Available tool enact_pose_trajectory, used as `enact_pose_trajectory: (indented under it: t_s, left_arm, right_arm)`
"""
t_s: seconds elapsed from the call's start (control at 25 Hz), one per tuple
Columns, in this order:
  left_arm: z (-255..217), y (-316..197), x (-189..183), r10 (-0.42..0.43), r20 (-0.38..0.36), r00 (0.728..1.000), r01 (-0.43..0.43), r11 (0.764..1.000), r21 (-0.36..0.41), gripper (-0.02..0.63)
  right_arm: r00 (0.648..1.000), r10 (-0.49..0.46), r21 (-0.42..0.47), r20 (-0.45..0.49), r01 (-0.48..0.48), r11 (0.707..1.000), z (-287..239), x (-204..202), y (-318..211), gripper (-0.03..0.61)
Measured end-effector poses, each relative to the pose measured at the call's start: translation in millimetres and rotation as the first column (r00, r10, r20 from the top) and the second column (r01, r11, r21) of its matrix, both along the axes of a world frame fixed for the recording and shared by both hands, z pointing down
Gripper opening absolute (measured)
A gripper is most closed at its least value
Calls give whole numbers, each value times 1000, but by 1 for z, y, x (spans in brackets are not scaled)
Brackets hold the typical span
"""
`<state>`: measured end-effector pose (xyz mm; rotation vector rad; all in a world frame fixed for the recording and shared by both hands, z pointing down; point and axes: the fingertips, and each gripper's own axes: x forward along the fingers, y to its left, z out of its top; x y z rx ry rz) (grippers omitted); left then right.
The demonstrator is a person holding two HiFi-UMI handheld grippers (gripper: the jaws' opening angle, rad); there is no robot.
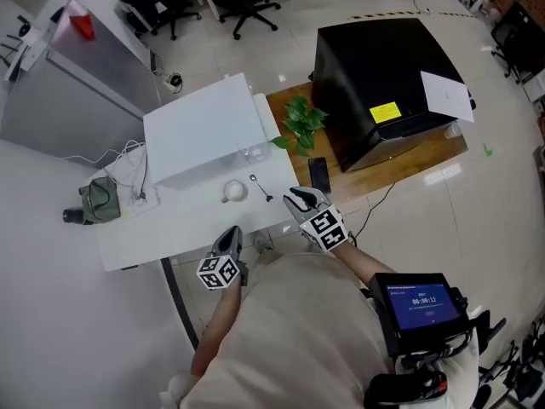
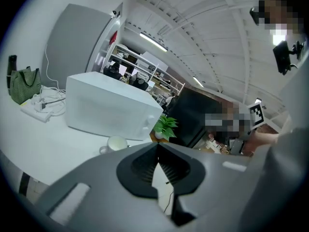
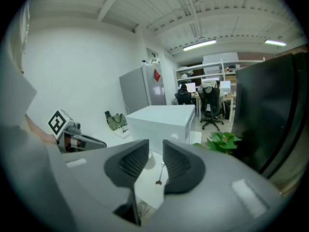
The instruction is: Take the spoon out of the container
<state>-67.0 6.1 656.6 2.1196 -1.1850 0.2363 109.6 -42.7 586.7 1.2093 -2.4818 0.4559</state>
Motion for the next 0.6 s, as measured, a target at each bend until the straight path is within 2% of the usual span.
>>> enact_pose_trajectory:
  t_s: [0.12,0.24,0.32,0.44,0.6]
  left_arm:
    - [0,16,2,-60,13,998,60,998,0,0]
    - [-5,40,12,-134,-9,991,135,991,10,0]
    - [-11,56,22,-156,-17,988,156,987,34,0]
    - [-12,90,29,-181,-7,983,181,983,35,0]
    - [6,137,29,-227,1,974,227,974,-12,0]
  right_arm:
    - [1000,-9,20,11,9,1000,-6,22,21,88]
    - [1000,6,63,10,-7,998,-15,52,39,64]
    - [1000,22,69,16,-23,997,-13,68,46,64]
    - [1000,12,57,29,-14,998,-9,78,63,64]
    - [999,-31,51,37,29,998,-1,76,89,64]
